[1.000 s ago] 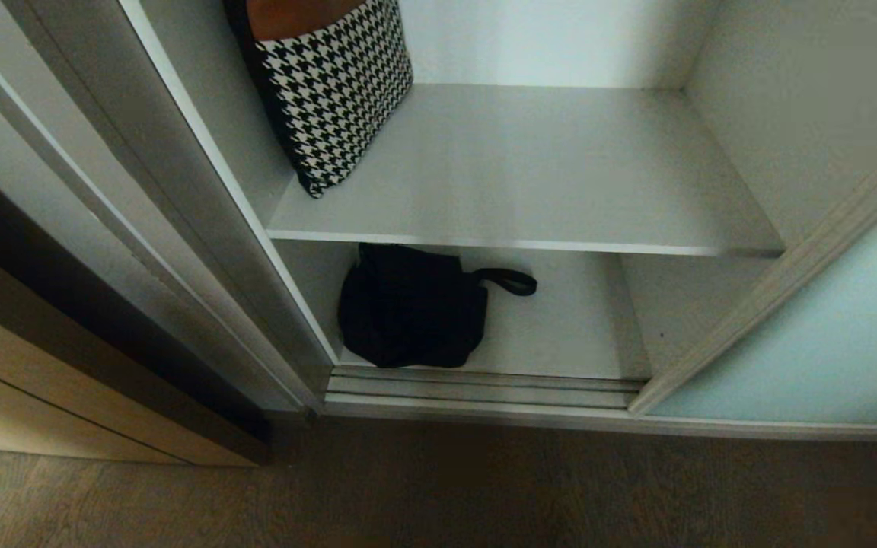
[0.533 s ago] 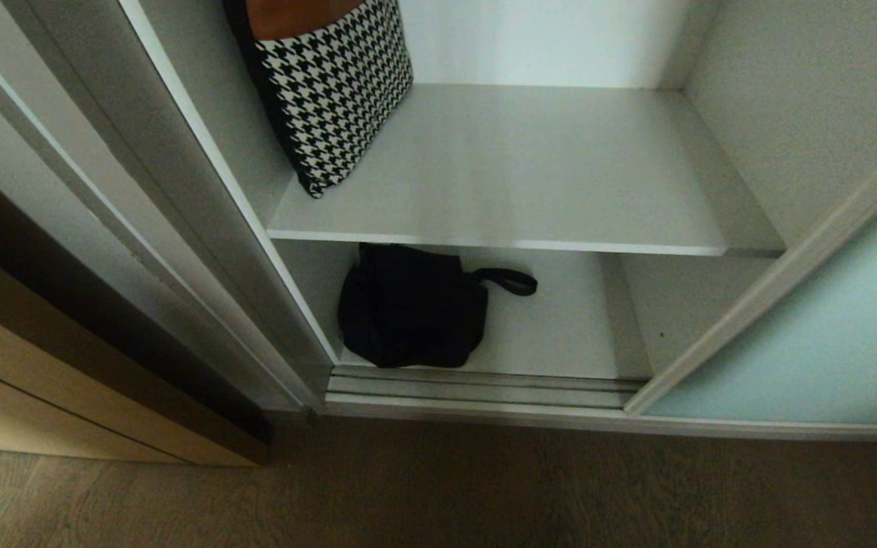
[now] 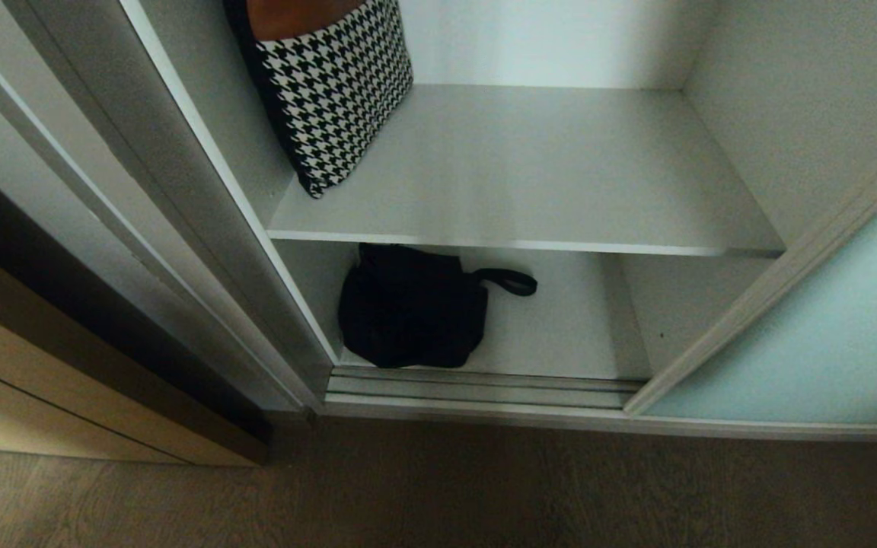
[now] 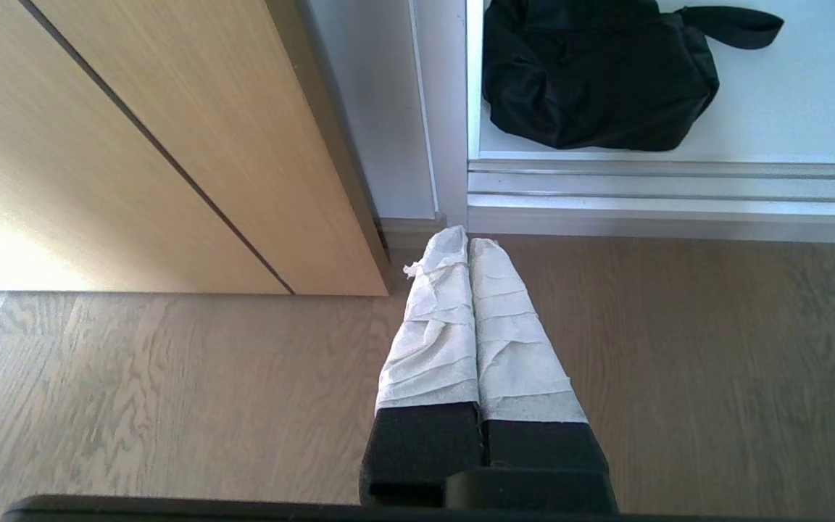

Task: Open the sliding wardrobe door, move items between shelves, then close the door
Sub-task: Close the door

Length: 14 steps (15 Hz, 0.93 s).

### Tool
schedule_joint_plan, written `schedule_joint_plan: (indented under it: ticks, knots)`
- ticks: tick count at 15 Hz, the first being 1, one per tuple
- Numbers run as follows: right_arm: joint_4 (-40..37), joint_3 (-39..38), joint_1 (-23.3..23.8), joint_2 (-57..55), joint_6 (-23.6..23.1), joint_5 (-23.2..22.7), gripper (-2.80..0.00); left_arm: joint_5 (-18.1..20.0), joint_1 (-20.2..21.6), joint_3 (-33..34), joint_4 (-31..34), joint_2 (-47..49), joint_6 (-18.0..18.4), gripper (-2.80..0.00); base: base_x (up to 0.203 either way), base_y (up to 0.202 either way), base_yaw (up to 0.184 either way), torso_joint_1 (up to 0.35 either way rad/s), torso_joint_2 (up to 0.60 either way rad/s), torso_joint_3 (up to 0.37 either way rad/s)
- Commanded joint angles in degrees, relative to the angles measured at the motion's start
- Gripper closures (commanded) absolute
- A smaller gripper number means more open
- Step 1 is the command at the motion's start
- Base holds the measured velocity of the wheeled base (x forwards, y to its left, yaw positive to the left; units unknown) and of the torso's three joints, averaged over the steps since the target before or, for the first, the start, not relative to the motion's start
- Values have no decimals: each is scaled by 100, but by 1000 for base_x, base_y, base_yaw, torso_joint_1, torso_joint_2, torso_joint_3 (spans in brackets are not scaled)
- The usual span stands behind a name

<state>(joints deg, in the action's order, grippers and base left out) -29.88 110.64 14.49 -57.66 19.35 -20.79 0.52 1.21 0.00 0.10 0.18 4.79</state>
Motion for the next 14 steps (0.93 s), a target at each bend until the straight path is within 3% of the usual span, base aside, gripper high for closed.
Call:
schedule_joint_plan:
  ticks: [1, 7, 14]
  knots:
    - [26, 0, 386, -3, 10, 106, 0, 0, 2, 0, -1, 8, 4, 0, 0, 0, 0, 0, 0, 0]
    - [397, -3, 957, -775, 47, 345, 0, 0, 2, 0, -1, 8, 4, 0, 0, 0, 0, 0, 0, 0]
    - [574, -16, 933, -1133, 280, 271, 0, 0, 2, 0, -1, 8, 4, 0, 0, 0, 0, 0, 0, 0]
